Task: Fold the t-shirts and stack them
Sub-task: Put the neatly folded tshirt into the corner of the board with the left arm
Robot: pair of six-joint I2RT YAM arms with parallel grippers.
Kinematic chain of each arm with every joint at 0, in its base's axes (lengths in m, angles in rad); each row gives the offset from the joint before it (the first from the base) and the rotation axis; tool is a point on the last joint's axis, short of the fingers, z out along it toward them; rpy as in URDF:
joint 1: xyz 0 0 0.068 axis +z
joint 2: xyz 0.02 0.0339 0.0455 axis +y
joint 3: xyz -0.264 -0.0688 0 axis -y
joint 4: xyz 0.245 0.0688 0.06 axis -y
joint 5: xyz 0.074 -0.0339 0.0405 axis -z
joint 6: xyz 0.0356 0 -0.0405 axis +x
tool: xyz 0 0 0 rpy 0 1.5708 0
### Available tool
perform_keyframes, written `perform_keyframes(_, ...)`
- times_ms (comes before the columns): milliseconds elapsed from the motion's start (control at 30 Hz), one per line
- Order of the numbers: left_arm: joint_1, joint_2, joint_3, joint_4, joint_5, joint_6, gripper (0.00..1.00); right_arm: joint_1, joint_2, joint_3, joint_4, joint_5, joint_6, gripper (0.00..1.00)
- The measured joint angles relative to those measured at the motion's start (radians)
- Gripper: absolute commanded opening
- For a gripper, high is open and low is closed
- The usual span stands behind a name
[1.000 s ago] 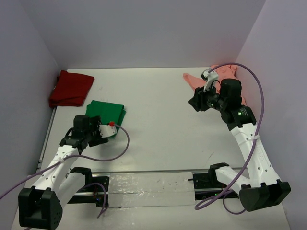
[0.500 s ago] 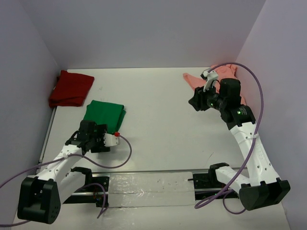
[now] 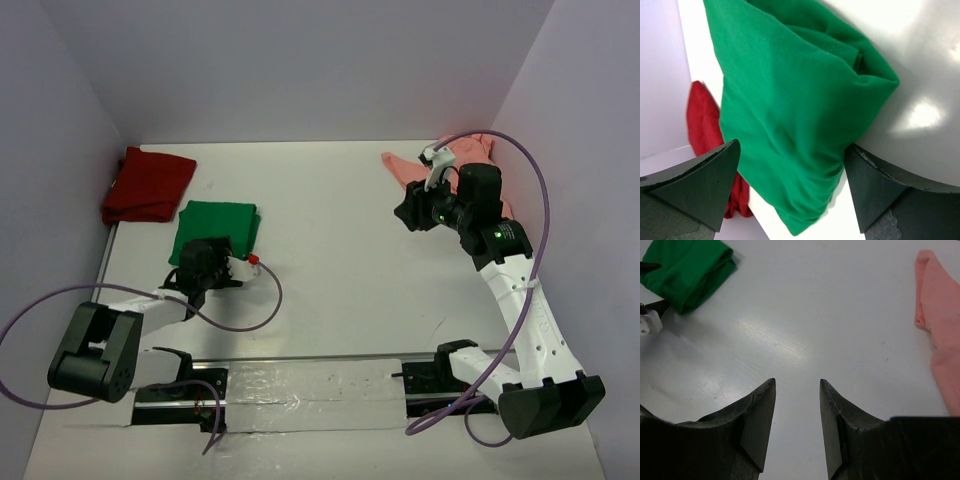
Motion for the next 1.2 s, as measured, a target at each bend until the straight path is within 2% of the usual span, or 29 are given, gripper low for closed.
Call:
perform_keyframes(67,-0.009,0.039,0.000,0.060,-0.013,-0.004,0.92,0.000,0.000,0.000,0.000,0.005,0.000,0.48)
perform_keyframes(100,-0.011,0.055,0.001,0.085,-0.018,-0.009,0.87,0.000,0.000,0.000,0.000,0.006,0.000,0.48)
perform_keyframes(133,-0.012,0.063,0.002,0.098,-0.020,-0.012,0.70,0.000,0.000,0.000,0.000,0.008,0.000,0.47)
perform_keyframes(167,-0.012,0.073,0.008,0.098,-0.019,-0.021,0.70,0.000,0.000,0.000,0.000,0.009,0.000,0.47)
perform_keyframes(200,-0.013,0.082,0.015,0.084,-0.013,-0.035,0.39,0.000,0.000,0.000,0.000,0.010,0.000,0.47)
perform_keyframes(233,-0.013,0.093,0.018,0.080,-0.013,-0.055,0.17,0.000,-0.001,0.000,0.000,0.011,0.000,0.47)
perform_keyframes(267,-0.014,0.109,0.031,0.049,-0.004,-0.069,0.02,0.000,-0.001,0.001,0.000,0.012,0.000,0.47)
perform_keyframes(667,-0.021,0.165,0.100,-0.023,-0.008,-0.144,0.02,-0.008,-0.038,0.004,0.000,0.016,0.000,0.47)
perform_keyframes(1000,0.005,-0.009,0.253,-0.349,0.027,-0.240,0.04,-0.018,-0.044,0.005,0.000,0.014,0.007,0.47)
perform_keyframes(1200,0.093,-0.065,0.348,-0.455,0.044,-0.232,0.04,-0.023,-0.065,0.005,0.000,0.008,0.011,0.47)
